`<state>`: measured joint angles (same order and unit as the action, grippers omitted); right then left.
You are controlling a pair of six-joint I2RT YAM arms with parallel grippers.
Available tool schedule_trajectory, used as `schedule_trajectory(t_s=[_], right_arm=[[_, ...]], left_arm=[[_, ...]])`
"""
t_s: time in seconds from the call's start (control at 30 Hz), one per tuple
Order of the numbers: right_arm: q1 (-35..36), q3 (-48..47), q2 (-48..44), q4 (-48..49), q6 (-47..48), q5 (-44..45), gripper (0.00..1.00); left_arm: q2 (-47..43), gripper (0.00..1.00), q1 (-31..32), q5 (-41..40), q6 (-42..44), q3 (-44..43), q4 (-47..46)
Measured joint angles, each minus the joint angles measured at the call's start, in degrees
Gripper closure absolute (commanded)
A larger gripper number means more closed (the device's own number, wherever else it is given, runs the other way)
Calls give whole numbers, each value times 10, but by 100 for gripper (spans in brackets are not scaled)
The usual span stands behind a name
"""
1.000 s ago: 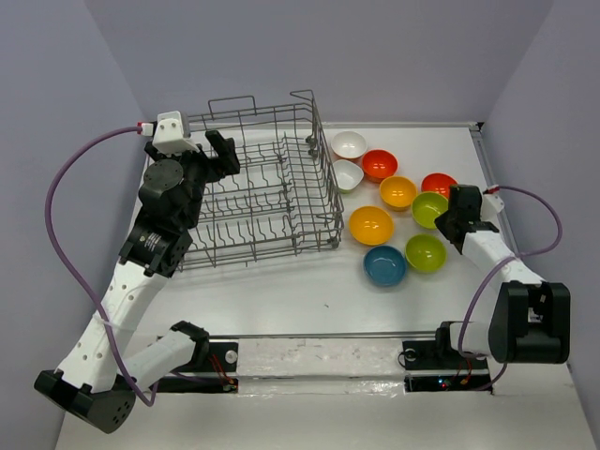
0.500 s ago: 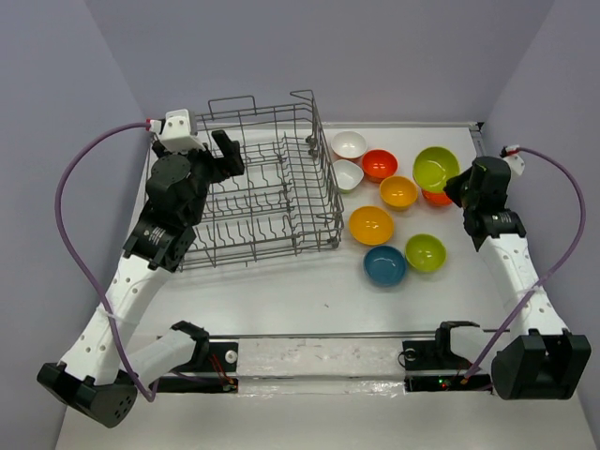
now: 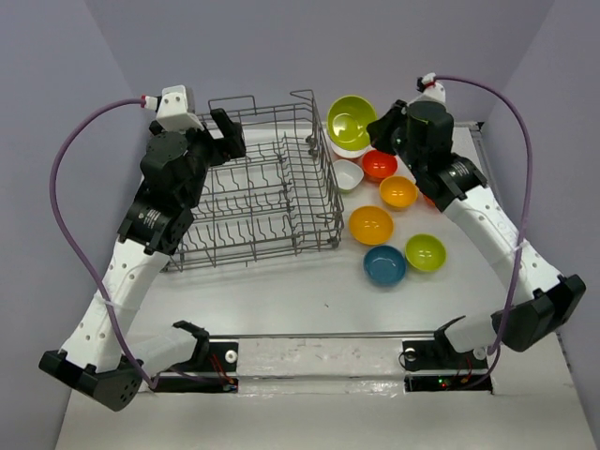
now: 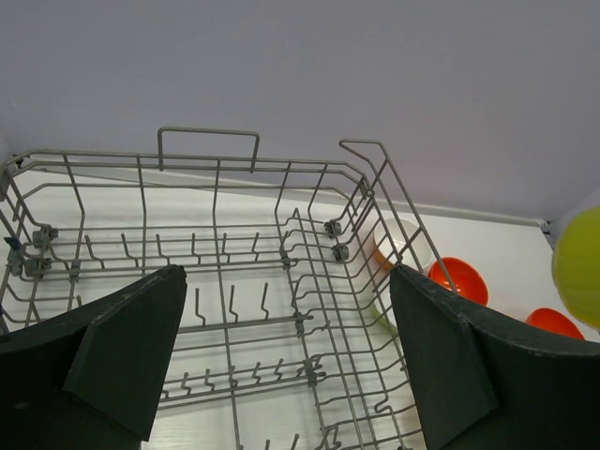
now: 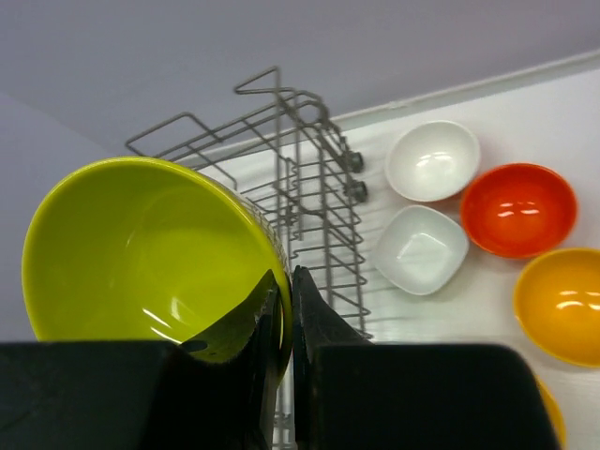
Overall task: Load the bowls into the dish rack
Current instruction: Pass from the right arm to the left
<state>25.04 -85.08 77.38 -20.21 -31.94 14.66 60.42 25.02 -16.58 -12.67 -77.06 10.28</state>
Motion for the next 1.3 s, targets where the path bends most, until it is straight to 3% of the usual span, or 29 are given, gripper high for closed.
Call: schedule_trajectory(t_s=[0.2, 0.37, 0.9, 1.3], right_arm=[[80, -146, 110, -8, 44, 34, 99], [125, -212, 172, -11, 79, 59, 99], [220, -283, 265, -25, 146, 114, 99], [232, -311, 269, -25, 155, 122, 99]], left_arm=[[32, 2, 0, 1, -5, -56, 39], [49, 4, 1, 1, -12, -84, 66], [99, 5, 2, 64, -30, -132, 134], [111, 18, 2, 68, -39, -131, 143]])
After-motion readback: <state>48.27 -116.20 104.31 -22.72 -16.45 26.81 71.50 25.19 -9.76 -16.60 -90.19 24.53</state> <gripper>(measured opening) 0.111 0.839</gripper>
